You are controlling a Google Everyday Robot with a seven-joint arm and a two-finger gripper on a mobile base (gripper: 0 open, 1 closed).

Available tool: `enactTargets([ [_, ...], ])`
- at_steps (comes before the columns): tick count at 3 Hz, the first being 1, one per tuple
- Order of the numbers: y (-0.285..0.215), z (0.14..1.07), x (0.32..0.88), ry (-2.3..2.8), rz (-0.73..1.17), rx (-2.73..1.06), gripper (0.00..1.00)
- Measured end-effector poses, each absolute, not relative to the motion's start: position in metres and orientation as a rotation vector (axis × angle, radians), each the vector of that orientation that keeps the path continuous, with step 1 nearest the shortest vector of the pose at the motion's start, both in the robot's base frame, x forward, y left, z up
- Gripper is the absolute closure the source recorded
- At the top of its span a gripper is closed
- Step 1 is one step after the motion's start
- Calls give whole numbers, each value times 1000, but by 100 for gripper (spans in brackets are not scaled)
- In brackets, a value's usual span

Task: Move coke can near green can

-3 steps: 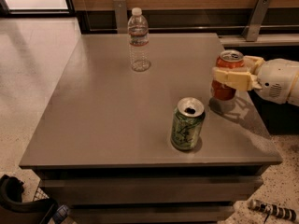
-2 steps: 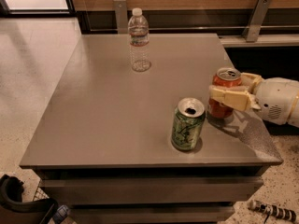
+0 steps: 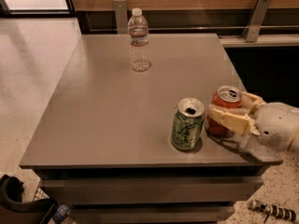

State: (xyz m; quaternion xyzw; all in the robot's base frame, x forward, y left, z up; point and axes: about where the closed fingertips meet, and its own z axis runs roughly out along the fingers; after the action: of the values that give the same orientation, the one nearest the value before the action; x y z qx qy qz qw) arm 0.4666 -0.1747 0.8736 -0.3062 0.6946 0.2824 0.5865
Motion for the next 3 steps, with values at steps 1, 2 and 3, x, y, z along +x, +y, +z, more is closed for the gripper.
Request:
enactTargets([
  [1, -175, 878, 466, 1619, 659, -714, 87],
  [2, -174, 879, 466, 1619, 659, -714, 64],
  [3, -174, 879, 466, 1619, 659, -714, 39],
])
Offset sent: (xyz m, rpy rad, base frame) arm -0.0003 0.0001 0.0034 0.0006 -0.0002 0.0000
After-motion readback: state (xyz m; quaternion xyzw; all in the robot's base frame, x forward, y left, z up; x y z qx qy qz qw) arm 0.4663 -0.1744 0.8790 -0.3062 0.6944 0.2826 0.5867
